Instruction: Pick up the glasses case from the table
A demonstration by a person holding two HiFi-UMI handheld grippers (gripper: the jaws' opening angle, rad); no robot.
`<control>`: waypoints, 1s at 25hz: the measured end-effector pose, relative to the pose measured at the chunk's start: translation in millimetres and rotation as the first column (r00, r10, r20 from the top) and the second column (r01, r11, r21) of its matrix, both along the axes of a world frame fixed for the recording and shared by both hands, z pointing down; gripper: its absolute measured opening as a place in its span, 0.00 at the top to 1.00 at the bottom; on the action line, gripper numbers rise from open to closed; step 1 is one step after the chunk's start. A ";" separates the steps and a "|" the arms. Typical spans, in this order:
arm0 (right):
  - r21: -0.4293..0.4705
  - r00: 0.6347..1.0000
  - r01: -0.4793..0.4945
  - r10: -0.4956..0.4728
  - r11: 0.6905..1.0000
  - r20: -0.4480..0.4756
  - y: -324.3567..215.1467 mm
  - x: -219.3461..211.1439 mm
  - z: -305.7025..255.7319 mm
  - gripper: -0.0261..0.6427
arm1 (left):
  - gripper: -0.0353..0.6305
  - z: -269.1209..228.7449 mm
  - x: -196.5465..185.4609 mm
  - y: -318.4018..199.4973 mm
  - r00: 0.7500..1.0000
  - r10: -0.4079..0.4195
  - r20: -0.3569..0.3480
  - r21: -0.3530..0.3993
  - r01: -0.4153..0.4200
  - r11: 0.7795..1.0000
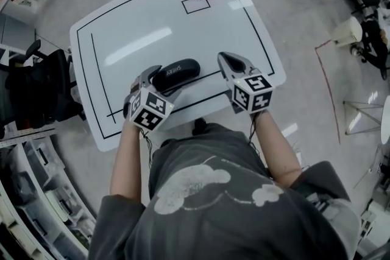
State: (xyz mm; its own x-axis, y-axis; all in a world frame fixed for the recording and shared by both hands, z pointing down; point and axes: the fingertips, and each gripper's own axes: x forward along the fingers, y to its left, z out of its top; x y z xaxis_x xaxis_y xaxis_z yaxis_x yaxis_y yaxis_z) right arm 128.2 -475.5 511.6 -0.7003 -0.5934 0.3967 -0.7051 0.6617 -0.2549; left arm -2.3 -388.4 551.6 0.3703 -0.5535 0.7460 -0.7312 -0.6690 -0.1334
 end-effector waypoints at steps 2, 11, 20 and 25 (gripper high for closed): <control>-0.007 1.000 0.009 -0.009 1.000 -0.001 -4.0 0.5 4.6 0.96 | 0.41 9.5 2.2 -4.7 0.998 0.036 0.059 -0.024 -0.034 0.999; -0.032 1.000 0.020 -0.020 0.999 0.008 -16.8 1.7 16.2 0.96 | 0.41 38.5 9.9 -16.4 0.981 0.125 0.149 -0.135 -0.105 0.985; -0.034 1.000 0.031 -0.031 0.999 0.001 -22.6 9.5 21.3 0.96 | 0.45 42.3 11.8 -15.0 0.974 0.147 0.173 -0.154 -0.121 0.981; -0.032 0.999 0.024 -0.023 0.999 0.023 -23.5 10.2 16.0 0.96 | 0.45 26.7 9.7 -17.6 0.985 0.080 0.151 -0.097 -0.066 0.993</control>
State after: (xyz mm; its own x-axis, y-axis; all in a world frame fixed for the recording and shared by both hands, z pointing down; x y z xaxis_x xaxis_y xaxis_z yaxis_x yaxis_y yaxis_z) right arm 138.4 -499.0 527.6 -0.7232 -0.5636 0.3990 -0.6830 0.6694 -0.2924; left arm 7.3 -406.0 578.4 0.2834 -0.4562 0.8435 -0.6551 -0.7345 -0.1771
